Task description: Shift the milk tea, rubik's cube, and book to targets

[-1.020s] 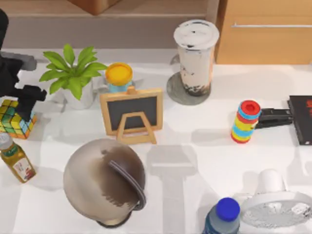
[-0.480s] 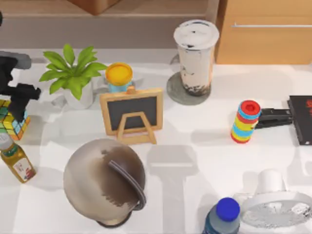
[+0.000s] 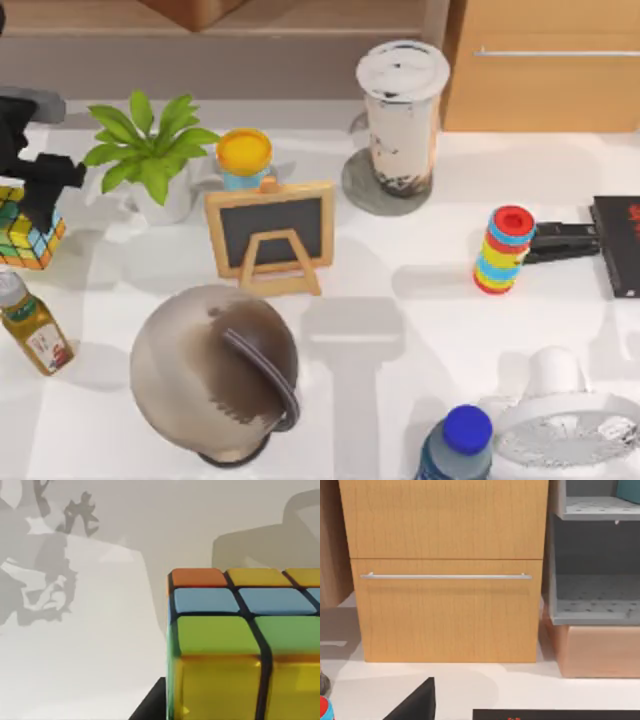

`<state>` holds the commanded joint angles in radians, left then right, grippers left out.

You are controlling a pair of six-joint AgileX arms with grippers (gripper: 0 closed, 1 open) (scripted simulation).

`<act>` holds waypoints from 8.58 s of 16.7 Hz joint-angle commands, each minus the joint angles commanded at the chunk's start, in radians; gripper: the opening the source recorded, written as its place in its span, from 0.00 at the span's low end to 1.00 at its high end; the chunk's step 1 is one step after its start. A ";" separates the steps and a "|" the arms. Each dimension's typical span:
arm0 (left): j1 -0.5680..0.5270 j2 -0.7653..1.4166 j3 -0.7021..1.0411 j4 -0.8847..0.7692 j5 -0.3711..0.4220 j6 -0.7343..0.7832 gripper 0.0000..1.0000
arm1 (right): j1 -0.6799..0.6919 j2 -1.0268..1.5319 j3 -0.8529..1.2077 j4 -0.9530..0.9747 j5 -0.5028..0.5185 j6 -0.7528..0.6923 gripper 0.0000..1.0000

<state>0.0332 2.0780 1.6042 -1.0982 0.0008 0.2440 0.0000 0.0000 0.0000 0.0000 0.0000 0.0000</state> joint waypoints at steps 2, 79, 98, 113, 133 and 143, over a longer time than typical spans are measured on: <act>0.007 -0.032 -0.010 0.033 -0.028 -0.005 0.00 | 0.000 0.000 0.000 0.000 0.000 0.000 1.00; -0.413 -0.153 0.272 1.156 -0.335 -0.228 1.00 | 0.000 0.000 0.000 0.000 0.000 0.000 1.00; -0.336 -0.692 -0.313 1.122 -0.235 -0.208 1.00 | 0.000 0.000 0.000 0.000 0.000 0.000 1.00; -0.068 -1.973 -1.509 1.093 -0.019 -0.237 1.00 | 0.000 0.000 0.000 0.000 0.000 0.000 1.00; -0.033 -2.078 -1.604 1.098 -0.001 -0.244 1.00 | -0.118 0.543 0.392 0.174 -0.116 -0.007 1.00; -0.033 -2.078 -1.604 1.098 -0.001 -0.244 1.00 | -0.326 1.513 1.063 0.471 -0.308 -0.013 1.00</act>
<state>0.0000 0.0000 0.0000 0.0000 0.0000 0.0000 -0.3259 1.5130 1.0631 0.4706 -0.3081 -0.0134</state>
